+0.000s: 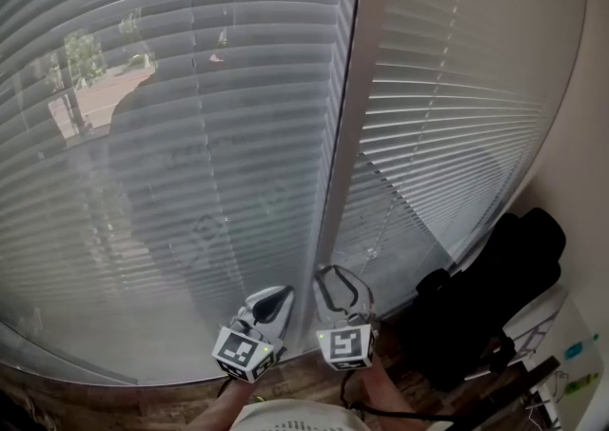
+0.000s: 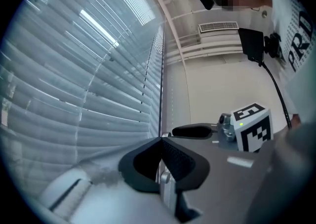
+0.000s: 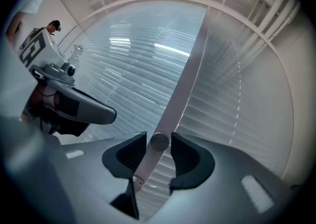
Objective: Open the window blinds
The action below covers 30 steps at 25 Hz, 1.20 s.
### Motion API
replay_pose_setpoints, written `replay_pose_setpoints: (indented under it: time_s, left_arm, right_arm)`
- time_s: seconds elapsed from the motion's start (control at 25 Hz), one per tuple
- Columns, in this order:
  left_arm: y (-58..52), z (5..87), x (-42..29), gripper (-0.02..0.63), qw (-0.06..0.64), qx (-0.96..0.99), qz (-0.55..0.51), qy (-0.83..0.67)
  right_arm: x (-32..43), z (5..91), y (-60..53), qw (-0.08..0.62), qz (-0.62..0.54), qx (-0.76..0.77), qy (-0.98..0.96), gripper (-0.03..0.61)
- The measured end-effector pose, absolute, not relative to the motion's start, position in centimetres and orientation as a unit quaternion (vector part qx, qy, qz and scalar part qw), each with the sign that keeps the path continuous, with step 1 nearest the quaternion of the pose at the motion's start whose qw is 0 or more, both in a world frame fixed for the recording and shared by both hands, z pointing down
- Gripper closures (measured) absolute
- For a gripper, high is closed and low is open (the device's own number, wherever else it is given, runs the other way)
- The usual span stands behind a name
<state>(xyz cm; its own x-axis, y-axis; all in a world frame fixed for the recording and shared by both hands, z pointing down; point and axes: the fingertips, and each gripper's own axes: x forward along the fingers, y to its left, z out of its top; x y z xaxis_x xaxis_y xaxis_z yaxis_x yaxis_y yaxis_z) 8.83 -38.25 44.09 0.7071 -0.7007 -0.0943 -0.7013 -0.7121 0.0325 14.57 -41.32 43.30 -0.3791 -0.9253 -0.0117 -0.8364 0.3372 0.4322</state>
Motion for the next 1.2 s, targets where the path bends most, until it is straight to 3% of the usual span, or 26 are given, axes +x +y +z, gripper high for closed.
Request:
replay_pose_setpoints:
  time_s: [1.2]
  left_arm:
    - [-40.0,42.4,10.7,0.621,0.035,-0.931,0.05,0.359]
  right_arm:
    - [14.5,43.8,-43.1,0.103,-0.152,0.547,-0.817,0.437]
